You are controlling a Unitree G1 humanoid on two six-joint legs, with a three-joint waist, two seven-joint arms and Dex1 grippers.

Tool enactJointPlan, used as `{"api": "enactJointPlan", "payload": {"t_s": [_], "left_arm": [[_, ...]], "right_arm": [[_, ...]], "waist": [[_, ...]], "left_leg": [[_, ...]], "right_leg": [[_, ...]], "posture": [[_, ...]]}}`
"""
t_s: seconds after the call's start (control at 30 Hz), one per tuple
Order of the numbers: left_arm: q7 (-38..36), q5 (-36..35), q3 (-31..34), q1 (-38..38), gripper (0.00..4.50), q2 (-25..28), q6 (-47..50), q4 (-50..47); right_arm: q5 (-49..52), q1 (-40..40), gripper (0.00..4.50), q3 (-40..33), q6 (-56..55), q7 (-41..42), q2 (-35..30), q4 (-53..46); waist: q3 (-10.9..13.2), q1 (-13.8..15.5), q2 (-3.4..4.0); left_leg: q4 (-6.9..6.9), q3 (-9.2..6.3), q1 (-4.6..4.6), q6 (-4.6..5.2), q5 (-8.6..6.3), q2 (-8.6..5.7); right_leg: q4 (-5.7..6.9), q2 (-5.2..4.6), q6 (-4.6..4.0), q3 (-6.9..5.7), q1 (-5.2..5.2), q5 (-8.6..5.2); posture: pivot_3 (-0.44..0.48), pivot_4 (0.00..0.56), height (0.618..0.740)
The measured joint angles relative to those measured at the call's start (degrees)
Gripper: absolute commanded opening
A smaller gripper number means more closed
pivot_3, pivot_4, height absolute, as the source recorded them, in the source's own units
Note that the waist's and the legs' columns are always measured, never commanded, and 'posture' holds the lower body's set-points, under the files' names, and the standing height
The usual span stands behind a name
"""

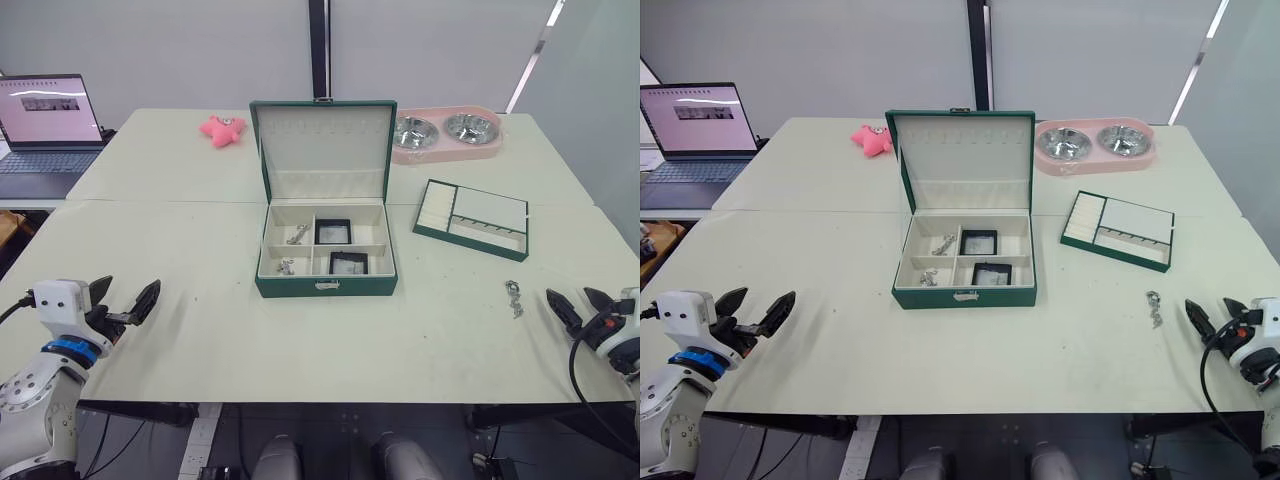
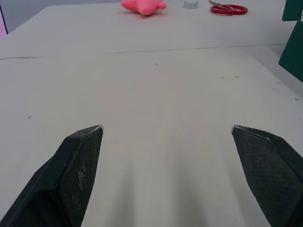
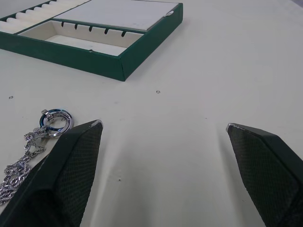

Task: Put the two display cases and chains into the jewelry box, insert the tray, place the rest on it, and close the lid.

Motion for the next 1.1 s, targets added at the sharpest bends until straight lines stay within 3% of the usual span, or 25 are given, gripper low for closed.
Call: {"api": "enactJointPlan", "payload": {"t_s": [0.23, 0.43, 0.7, 0.83, 1.1], "left_arm": [[-2.56, -0.41, -0.18, 0.79, 4.50, -0.21, -0.23, -2.09], [-7.68, -2.89, -2.75, 3.19, 4.50, -0.09, 2.06, -11.78], [-16.12, -5.71, -10.67, 6.23, 4.50, 1.49, 6.58, -25.33], [-18.86, -6.35, -14.57, 6.03, 4.50, 1.54, 7.45, -29.78], [-24.38, -6.58, -17.81, 9.03, 4.50, 1.82, 6.35, -32.69]], "right_arm": [[0.02, -1.57, 4.44, 0.58, 0.24, 1.23, -0.64, -0.02], [0.33, -4.05, 4.44, 3.15, 3.78, 4.85, -2.92, -2.15], [-0.34, -13.71, 4.44, 12.55, 8.85, 14.86, -7.79, -4.39], [-2.28, -19.99, 4.44, 17.57, 8.98, 19.27, -8.60, -1.45], [-10.61, -34.58, 4.44, 26.85, 2.53, 27.15, -9.58, 15.25]], "waist": [[0.00, 0.01, 0.00], [-0.01, -0.11, 0.02], [-0.01, -0.02, 0.03], [0.00, -0.02, 0.05], [0.01, -0.16, 0.06]], "left_leg": [[0.01, 0.00, 0.00, 0.00, 0.00, 0.00], [0.01, 0.03, 0.01, 0.00, 0.00, 0.00], [0.05, -0.01, 0.06, 0.00, 0.00, 0.00], [0.03, 0.00, 0.05, 0.00, 0.00, 0.00], [0.05, 0.03, 0.07, 0.00, 0.00, 0.01]], "right_leg": [[0.00, 0.00, 0.00, 0.00, 0.01, 0.00], [0.01, -0.01, 0.00, 0.03, 0.02, 0.00], [-0.01, 0.02, 0.00, 0.00, 0.10, 0.00], [-0.01, 0.01, 0.00, 0.01, 0.08, 0.00], [-0.02, 0.00, -0.01, 0.02, 0.07, 0.00]], "posture": [[0.000, 0.150, 0.740], [0.000, 0.150, 0.740], [0.000, 0.150, 0.740], [0.000, 0.150, 0.740], [0.000, 0.150, 0.740]]}}
